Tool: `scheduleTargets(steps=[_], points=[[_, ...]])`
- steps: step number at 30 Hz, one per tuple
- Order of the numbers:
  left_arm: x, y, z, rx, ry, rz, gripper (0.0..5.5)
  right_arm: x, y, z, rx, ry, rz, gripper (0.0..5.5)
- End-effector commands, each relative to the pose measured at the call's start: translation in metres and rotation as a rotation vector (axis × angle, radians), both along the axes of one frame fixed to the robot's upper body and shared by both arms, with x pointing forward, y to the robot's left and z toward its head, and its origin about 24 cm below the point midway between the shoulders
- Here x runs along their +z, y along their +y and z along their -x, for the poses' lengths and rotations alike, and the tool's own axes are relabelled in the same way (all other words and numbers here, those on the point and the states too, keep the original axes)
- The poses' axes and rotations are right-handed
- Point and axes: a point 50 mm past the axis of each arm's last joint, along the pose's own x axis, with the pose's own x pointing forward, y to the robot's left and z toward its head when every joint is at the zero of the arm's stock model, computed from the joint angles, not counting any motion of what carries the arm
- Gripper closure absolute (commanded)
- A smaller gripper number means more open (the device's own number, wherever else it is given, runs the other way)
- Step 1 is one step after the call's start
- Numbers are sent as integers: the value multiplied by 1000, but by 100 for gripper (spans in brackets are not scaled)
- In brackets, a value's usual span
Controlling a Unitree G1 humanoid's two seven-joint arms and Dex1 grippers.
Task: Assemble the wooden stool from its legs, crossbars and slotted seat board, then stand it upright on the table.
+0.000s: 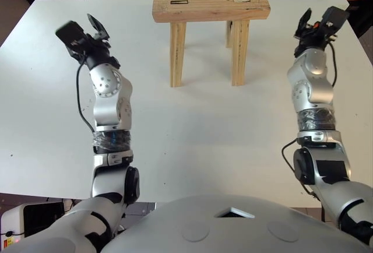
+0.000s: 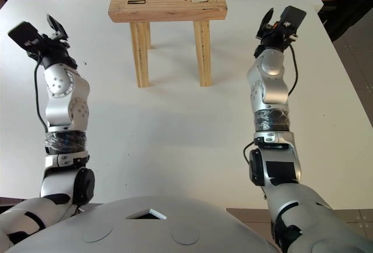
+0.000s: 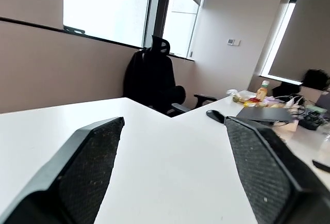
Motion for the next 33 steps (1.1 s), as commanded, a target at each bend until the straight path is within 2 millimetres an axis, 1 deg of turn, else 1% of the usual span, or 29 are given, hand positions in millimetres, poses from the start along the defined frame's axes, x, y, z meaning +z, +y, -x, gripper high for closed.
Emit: scheduleTargets(steps=[1,3,5,8,11,12,14,15,17,19,22,24,25,28,30,33], points=[[-5,8,12,69,6,-47,188,24,14,-10,47,-84,17,237],[-7,19,12,90,23,-67,188,30,24,-11,66,-117,25,237],[-2,26,5,87,13,-46,188,31,28,-8,13,-128,47,237],[8,26,-7,84,6,-18,188,30,29,-6,-47,-134,60,237],[11,22,-14,51,32,-57,188,34,37,-6,-41,-165,44,237],[13,21,-16,41,42,-75,188,35,36,-5,-59,-171,46,237],[17,19,-21,30,48,-88,188,32,33,-2,-86,-163,74,237],[18,18,-22,26,55,-80,188,30,30,0,-120,-156,121,237],[17,14,-29,-9,90,-23,188,28,23,3,-151,-157,152,237],[19,8,-37,-37,126,-30,188,28,16,7,-179,-158,172,237],[30,6,-44,-59,94,-114,188,24,18,3,-195,-112,129,237],[35,2,-45,-75,75,-163,188,26,20,0,-195,-105,108,237],[36,2,-44,-73,68,-166,188,30,20,-2,-196,-119,107,237],[32,6,-42,-31,54,-67,188,40,13,-5,-238,-166,128,237],[31,7,-43,-11,30,-36,188,40,8,-8,-261,-154,115,237],[42,-1,-48,3,-39,-75,188,31,6,-12,-247,-87,96,237]])
